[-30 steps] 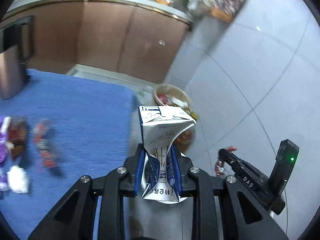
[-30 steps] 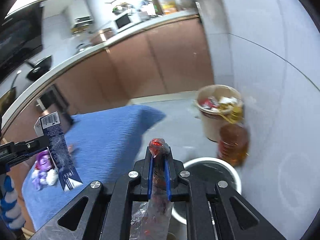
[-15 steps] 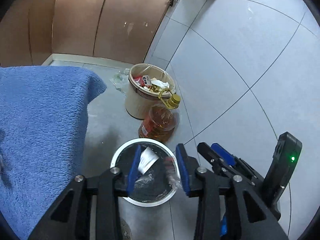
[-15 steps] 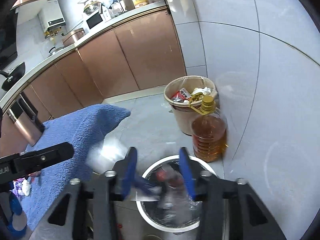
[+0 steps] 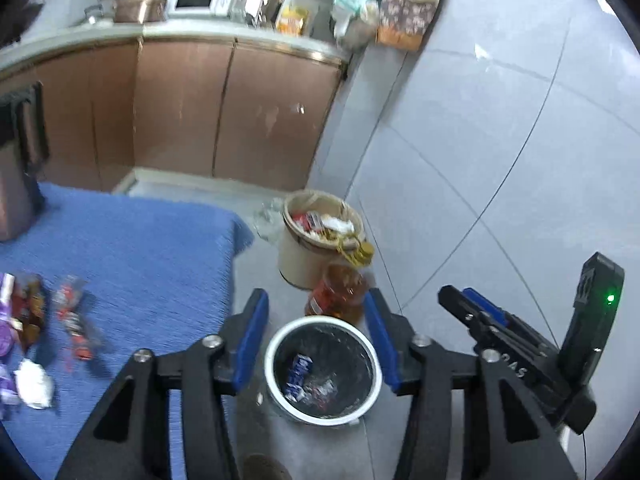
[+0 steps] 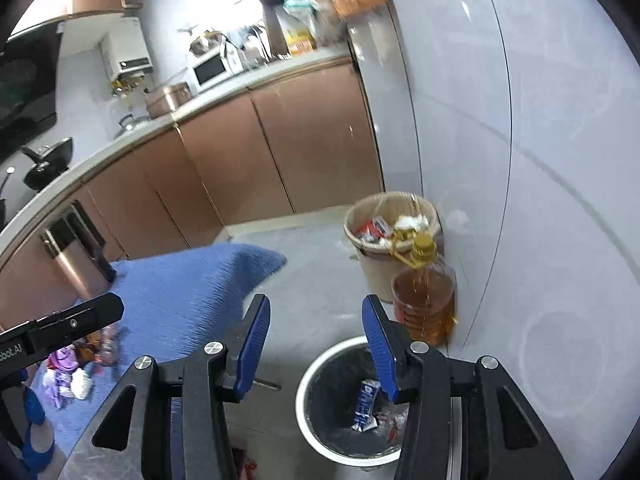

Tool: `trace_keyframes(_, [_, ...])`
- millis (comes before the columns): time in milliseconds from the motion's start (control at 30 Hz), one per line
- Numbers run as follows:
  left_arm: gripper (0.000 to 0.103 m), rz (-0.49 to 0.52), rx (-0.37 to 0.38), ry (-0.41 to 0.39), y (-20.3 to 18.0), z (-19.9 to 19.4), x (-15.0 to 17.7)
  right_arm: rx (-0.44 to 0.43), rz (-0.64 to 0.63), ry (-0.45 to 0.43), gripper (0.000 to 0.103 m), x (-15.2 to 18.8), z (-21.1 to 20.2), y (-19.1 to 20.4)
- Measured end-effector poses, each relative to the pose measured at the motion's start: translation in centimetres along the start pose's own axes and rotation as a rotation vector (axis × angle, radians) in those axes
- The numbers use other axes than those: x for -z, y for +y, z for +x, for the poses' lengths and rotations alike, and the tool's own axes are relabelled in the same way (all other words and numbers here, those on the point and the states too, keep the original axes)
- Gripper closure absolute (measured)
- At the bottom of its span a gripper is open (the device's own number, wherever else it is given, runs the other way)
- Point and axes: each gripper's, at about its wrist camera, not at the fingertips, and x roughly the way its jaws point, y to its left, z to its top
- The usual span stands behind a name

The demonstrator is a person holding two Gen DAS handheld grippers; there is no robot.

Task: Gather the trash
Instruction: 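Carry both items over the white bin and open both tools to drop them, then grasp the purple wrapper with left tool while right tool grasps the white tissue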

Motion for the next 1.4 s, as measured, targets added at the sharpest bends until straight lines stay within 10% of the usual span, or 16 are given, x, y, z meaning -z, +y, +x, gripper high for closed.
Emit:
trace_keyframes(733, [0.053,-0.015,-0.297,-0.279,10.9,-19.7,6.0,-0.162,-0.165,-0.115,0.051,-0.4,-11.2,13.1])
trace_keyframes(1400, [0.054,-0.209,-0.386,-0.135,28.9,-19.7,15.0,-0.443,-0.357,0.196,0.051,6.4,1.5,25.9])
